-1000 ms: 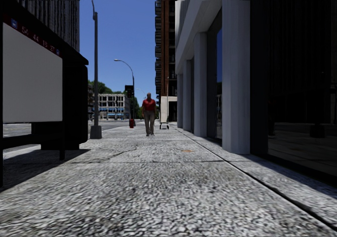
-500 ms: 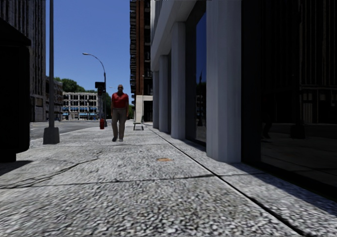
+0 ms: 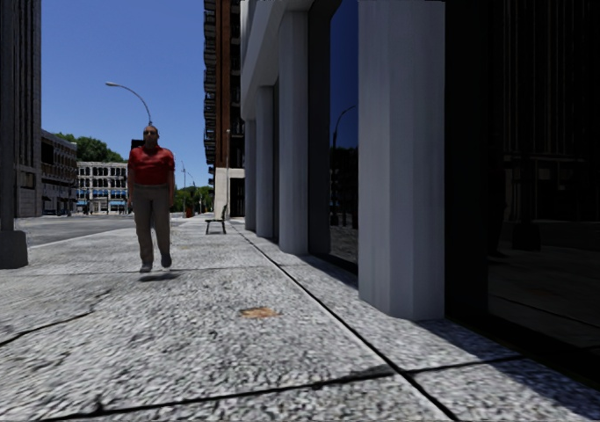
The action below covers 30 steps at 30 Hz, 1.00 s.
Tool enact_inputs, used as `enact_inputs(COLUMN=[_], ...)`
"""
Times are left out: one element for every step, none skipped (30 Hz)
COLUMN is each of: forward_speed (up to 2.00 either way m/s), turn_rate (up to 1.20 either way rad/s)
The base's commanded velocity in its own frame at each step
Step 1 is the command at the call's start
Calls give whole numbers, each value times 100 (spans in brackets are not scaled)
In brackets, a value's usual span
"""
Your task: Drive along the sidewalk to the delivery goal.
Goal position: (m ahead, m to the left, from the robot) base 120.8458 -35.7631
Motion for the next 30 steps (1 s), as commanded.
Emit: enact_inputs(forward_speed=[200,200,200,200,200,200,200,200,200,200,200,200,200,200,200,200,200,200,200,200,200,200,200,200,200,200,200,200,200,200], turn_rate=[0,0,0,0,0,0,0,4,4,13,17,23,31,38,38,41,42,42,42,42,42,42,42,42,42,42,42,42,42,42])
